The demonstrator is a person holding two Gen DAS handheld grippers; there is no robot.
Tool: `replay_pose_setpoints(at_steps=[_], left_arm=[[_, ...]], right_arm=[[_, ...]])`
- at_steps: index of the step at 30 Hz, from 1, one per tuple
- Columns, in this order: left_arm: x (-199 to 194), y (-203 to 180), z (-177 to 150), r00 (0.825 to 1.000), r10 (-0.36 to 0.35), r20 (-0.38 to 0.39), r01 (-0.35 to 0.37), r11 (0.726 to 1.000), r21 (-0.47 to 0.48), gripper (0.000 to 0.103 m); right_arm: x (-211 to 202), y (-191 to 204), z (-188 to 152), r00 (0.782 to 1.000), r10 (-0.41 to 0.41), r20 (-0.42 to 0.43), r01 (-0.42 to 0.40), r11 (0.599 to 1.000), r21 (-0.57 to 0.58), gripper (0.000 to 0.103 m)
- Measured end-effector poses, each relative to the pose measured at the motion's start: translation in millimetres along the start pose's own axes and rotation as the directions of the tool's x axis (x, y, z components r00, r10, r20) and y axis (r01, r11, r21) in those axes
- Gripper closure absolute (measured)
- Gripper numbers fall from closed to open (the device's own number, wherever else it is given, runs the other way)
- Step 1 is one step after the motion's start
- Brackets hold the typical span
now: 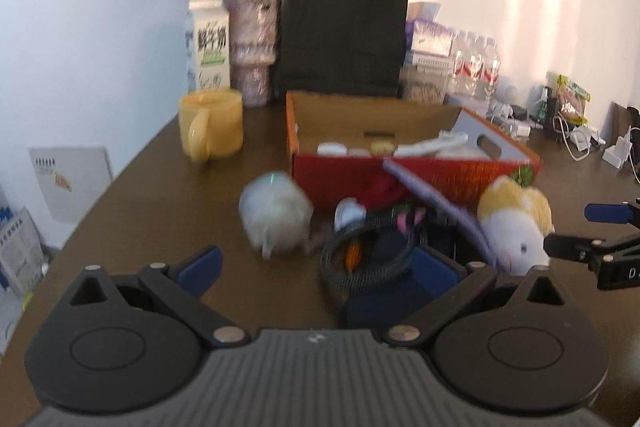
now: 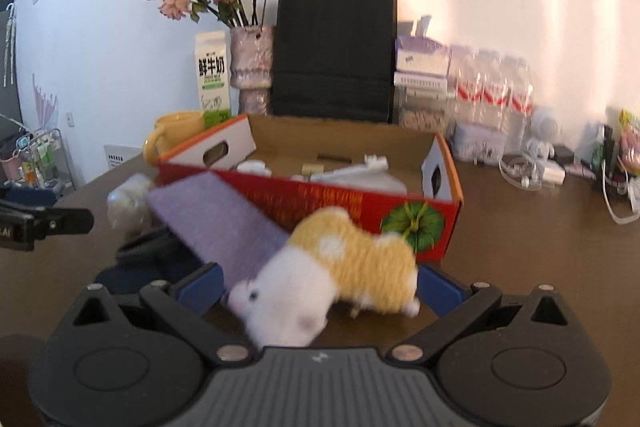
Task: Organize objects
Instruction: 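Withdraw both tools and move the right tool to the plush sheep toy, then close the right tool on the plush sheep while the left tool moves toward the braided cable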
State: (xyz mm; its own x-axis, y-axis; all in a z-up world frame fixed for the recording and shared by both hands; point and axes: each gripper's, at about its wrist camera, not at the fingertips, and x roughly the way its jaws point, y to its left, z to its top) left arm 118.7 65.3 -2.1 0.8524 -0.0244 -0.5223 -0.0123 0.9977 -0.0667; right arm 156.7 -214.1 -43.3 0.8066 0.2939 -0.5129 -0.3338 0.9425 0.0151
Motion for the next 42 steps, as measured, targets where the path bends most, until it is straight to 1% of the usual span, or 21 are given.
replay_pose_setpoints(at_steps=[4, 13, 18, 20, 21, 25, 30, 32, 34, 38, 42], left_arm=[[-6, 6, -14, 1.0, -0.014, -0.023, 0.013, 0.999, -0.032, 0.0], [-13, 2, -16, 0.999, -0.03, -0.02, 0.029, 0.999, -0.027, 0.0], [-12, 0, -17, 0.999, -0.036, -0.022, 0.036, 0.999, -0.029, 0.0], [-13, 0, -17, 0.999, -0.038, -0.023, 0.037, 0.999, -0.031, 0.0], [-12, 0, -17, 0.999, -0.037, -0.024, 0.036, 0.999, -0.031, 0.0], [-12, 3, -18, 0.999, -0.028, -0.027, 0.027, 0.999, -0.038, 0.0], [-11, 7, -19, 0.999, -0.02, -0.03, 0.018, 0.999, -0.047, 0.0], [-10, 8, -19, 0.999, -0.018, -0.034, 0.017, 0.999, -0.05, 0.0], [-8, 8, -20, 0.999, -0.02, -0.038, 0.018, 0.999, -0.05, 0.0], [-6, 7, -21, 0.999, -0.021, -0.044, 0.019, 0.999, -0.048, 0.0], [-4, 7, -21, 0.999, -0.017, -0.05, 0.014, 0.999, -0.047, 0.0]], right_arm=[[-4, 5, -9, 1.0, 0.002, -0.017, -0.002, 1.0, 0.015, 0.0], [2, 9, -2, 1.0, 0.006, -0.028, -0.004, 0.999, 0.048, 0.001], [19, 6, 6, 0.999, 0.021, -0.05, -0.016, 0.995, 0.102, 0.011], [28, 7, 9, 0.998, 0.027, -0.06, -0.019, 0.992, 0.122, 0.016], [32, 7, 10, 0.997, 0.027, -0.068, -0.018, 0.991, 0.132, 0.02], [52, 7, 10, 0.993, 0.022, -0.113, -0.003, 0.987, 0.164, 0.031], [68, 3, 9, 0.988, 0.037, -0.149, -0.008, 0.982, 0.19, 0.032], [71, 2, 9, 0.988, 0.041, -0.147, -0.012, 0.981, 0.193, 0.034], [72, 1, 8, 0.988, 0.051, -0.149, -0.022, 0.981, 0.193, 0.038], [73, 1, 5, 0.988, 0.069, -0.14, -0.044, 0.984, 0.174, 0.041], [65, -2, 3, 0.992, 0.081, -0.1, -0.065, 0.986, 0.155, 0.044]])
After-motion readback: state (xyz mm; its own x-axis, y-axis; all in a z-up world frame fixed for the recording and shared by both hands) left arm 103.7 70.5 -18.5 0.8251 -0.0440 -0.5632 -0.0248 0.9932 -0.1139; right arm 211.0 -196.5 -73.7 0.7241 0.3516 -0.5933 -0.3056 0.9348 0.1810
